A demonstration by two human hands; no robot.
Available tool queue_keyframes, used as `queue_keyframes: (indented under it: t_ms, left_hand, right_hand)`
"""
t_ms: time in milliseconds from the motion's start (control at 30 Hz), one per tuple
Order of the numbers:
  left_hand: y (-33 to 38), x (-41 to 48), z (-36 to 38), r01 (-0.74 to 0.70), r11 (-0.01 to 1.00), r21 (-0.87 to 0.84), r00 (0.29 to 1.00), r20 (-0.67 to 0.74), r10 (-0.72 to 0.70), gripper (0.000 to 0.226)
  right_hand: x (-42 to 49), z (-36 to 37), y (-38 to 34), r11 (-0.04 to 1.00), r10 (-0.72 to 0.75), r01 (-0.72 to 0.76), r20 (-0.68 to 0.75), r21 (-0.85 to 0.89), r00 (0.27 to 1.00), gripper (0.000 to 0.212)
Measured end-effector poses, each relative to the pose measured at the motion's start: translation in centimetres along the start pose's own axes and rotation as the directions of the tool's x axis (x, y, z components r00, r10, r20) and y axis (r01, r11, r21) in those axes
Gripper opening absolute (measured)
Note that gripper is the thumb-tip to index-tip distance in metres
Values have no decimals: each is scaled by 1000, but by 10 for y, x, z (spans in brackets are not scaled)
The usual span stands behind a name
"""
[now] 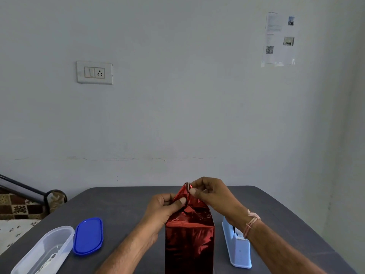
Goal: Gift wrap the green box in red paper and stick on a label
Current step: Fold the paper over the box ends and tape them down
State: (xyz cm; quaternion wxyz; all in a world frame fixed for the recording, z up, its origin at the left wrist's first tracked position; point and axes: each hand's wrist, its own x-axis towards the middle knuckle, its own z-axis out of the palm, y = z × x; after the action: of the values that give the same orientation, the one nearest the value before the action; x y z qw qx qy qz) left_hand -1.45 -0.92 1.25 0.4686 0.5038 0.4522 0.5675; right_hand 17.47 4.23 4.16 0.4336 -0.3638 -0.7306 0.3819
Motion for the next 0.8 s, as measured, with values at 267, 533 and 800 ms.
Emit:
queue_keyframes:
  t_ms: [267,533,800]
  left_hand:
    - [3,0,-1,-9,999,46,1000,29,8,28]
    - [3,1,-1,-31,997,72,999,42,28,25]
    - [6,-5,1,-20,998,56,999,37,18,25]
  right_hand:
    - [-6,5,-2,997,-11,10,25,71,1000,14]
    - [-8,10,-13,994,-100,99,-40,-41,994,4]
    - [-16,10,-20,988,-139,134,-61,-74,988,3]
